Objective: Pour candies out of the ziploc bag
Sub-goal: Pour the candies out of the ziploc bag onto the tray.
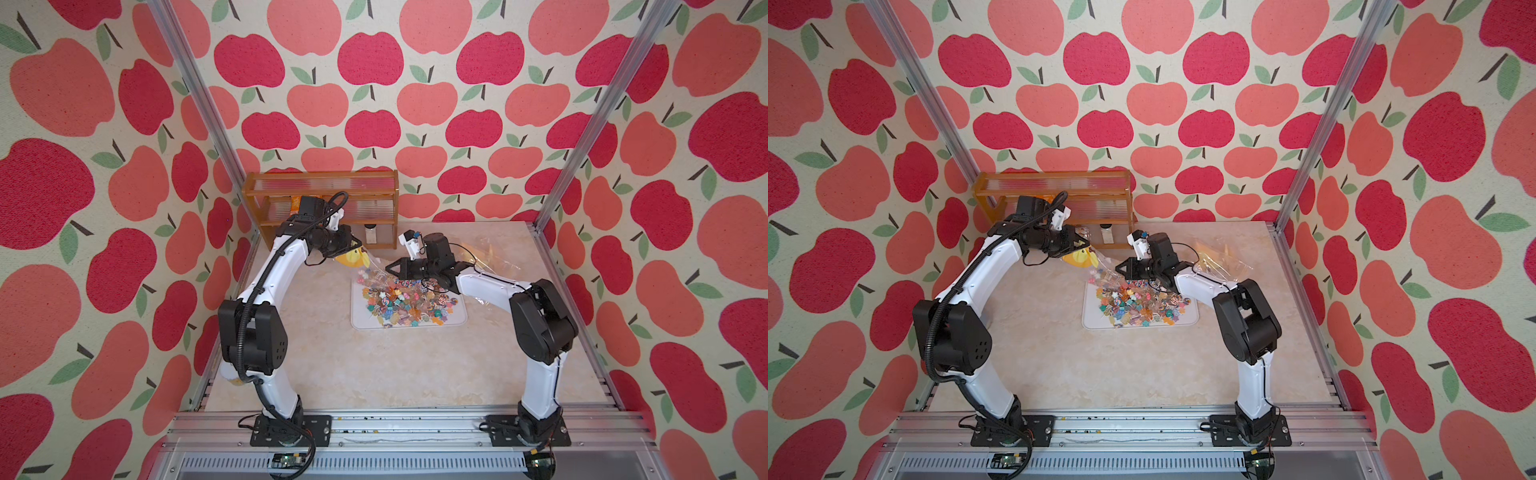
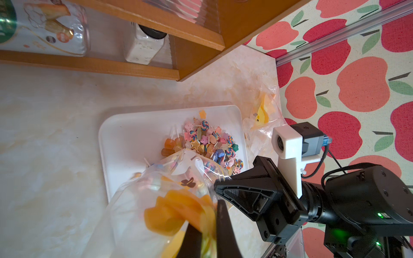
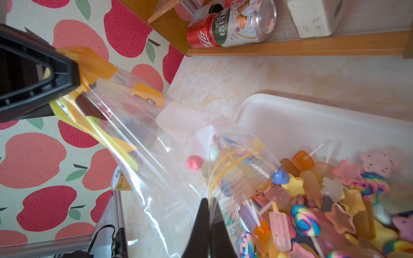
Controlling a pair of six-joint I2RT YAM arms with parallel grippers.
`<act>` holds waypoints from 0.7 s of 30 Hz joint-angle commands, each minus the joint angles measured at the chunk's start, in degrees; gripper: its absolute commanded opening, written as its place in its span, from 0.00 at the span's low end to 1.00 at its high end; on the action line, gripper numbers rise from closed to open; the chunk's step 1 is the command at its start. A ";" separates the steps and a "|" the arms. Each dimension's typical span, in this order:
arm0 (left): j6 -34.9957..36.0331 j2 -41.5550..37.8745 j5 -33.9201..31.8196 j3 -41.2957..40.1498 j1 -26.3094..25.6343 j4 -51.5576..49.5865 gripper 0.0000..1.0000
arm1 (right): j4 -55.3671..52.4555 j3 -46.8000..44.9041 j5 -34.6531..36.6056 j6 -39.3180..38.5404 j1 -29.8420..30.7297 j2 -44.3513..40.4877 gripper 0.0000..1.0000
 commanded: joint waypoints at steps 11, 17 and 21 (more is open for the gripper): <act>2.29 0.32 -3.26 6.63 4.32 5.64 0.00 | -12.42 -1.97 2.52 -0.10 -1.01 5.81 0.00; 2.38 1.73 -3.17 7.94 4.52 5.23 0.00 | -12.56 -0.44 2.49 0.05 -0.97 7.12 0.00; 2.65 2.35 -3.65 8.45 4.65 5.22 0.00 | -12.96 1.03 2.39 0.08 -0.96 7.97 0.00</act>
